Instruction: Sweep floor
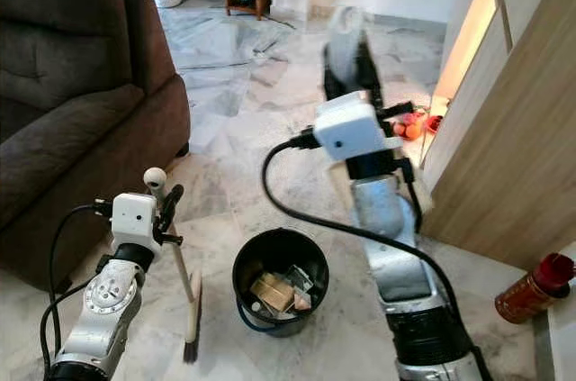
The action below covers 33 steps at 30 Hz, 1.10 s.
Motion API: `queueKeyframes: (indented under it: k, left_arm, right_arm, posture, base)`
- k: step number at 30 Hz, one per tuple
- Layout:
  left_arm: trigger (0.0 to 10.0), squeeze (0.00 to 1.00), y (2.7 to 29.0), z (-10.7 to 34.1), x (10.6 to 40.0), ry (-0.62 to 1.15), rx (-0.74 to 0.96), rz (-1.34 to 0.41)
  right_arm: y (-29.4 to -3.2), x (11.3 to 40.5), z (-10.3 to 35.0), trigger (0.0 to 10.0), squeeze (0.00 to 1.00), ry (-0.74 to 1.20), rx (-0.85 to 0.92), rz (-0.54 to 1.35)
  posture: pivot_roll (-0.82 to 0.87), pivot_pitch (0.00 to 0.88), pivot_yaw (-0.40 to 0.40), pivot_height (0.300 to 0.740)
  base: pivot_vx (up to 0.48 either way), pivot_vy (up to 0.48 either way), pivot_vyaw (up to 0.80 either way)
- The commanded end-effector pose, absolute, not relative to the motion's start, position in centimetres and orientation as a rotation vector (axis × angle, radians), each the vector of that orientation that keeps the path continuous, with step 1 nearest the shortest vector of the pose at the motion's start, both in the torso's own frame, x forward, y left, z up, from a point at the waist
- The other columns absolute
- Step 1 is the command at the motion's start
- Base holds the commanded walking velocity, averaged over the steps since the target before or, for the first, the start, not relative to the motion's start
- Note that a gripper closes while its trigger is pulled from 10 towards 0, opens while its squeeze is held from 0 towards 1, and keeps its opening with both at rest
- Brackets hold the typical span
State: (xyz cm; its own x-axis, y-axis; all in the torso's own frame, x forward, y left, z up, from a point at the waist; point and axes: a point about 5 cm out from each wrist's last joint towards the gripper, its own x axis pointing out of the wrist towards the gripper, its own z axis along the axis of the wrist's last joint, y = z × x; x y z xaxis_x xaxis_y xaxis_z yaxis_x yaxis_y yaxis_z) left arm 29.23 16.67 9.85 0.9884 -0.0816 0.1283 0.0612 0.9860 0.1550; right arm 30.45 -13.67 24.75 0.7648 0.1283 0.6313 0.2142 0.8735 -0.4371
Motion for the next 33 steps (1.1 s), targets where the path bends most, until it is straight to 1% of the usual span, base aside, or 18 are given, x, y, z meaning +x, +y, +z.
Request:
queueKeyframes:
  k: [1, 3, 6, 8, 10, 15, 23, 31, 33]
  left_arm:
    - [10.0, 0.0, 16.6, 10.8, 29.6, -0.182, 0.169, -0.083]
    - [10.0, 0.0, 16.6, 10.8, 29.6, -0.181, 0.169, -0.084]
    - [10.0, 0.0, 16.6, 10.8, 29.5, -0.18, 0.168, -0.087]
    - [10.0, 0.0, 16.6, 10.8, 29.5, -0.178, 0.167, -0.088]
    - [10.0, 0.0, 16.6, 10.7, 29.5, -0.176, 0.165, -0.092]
    - [10.0, 0.0, 16.6, 10.7, 29.5, -0.174, 0.166, -0.095]
    - [10.0, 0.0, 16.7, 10.6, 29.3, -0.169, 0.168, -0.105]
    - [10.0, 0.0, 16.8, 10.3, 28.8, -0.162, 0.168, -0.111]
    - [10.0, 0.0, 16.8, 10.2, 28.7, -0.157, 0.167, -0.112]
  right_arm:
    - [-14.0, 30.6, 24.5, 10.0, 0.0, -0.697, -0.495, -0.077]
    - [-14.9, 30.9, 22.9, 10.0, 0.0, -0.639, -0.492, -0.125]
    - [-15.4, 31.0, 21.3, 10.0, 0.0, -0.593, -0.498, -0.135]
    - [-15.5, 31.0, 20.4, 10.0, 0.0, -0.566, -0.52, -0.141]
    - [-16.1, 31.1, 18.3, 10.0, 0.0, -0.505, -0.569, -0.148]
    - [-16.8, 31.1, 16.7, 10.0, 0.0, -0.452, -0.592, -0.165]
    - [-17.2, 30.9, 12.8, 10.0, 0.0, -0.322, -0.529, -0.177]
    - [-17.5, 31.0, 11.6, 10.0, 0.0, -0.281, -0.508, -0.181]
    - [-17.2, 31.2, 11.0, 10.0, 0.0, -0.242, -0.487, -0.139]
  posture:
    - [0.13, 0.061, 0.015, 0.74]
    - [0.14, 0.06, 0.016, 0.74]
    - [0.14, 0.057, 0.018, 0.74]
    - [0.14, 0.056, 0.019, 0.74]
    - [0.14, 0.053, 0.02, 0.74]
    - [0.14, 0.047, 0.024, 0.74]
    - [0.15, 0.038, 0.026, 0.74]
    - [0.15, 0.036, 0.026, 0.74]
    - [0.14, 0.037, 0.03, 0.74]
  base:
    - [0.0, 0.0, 0.0]
    - [0.0, 0.0, 0.0]
    - [0.0, 0.0, 0.0]
    - [0.0, 0.0, 0.0]
    - [0.0, 0.0, 0.0]
    - [0.0, 0.0, 0.0]
    - [0.0, 0.0, 0.0]
    - [0.0, 0.0, 0.0]
    - [0.0, 0.0, 0.0]
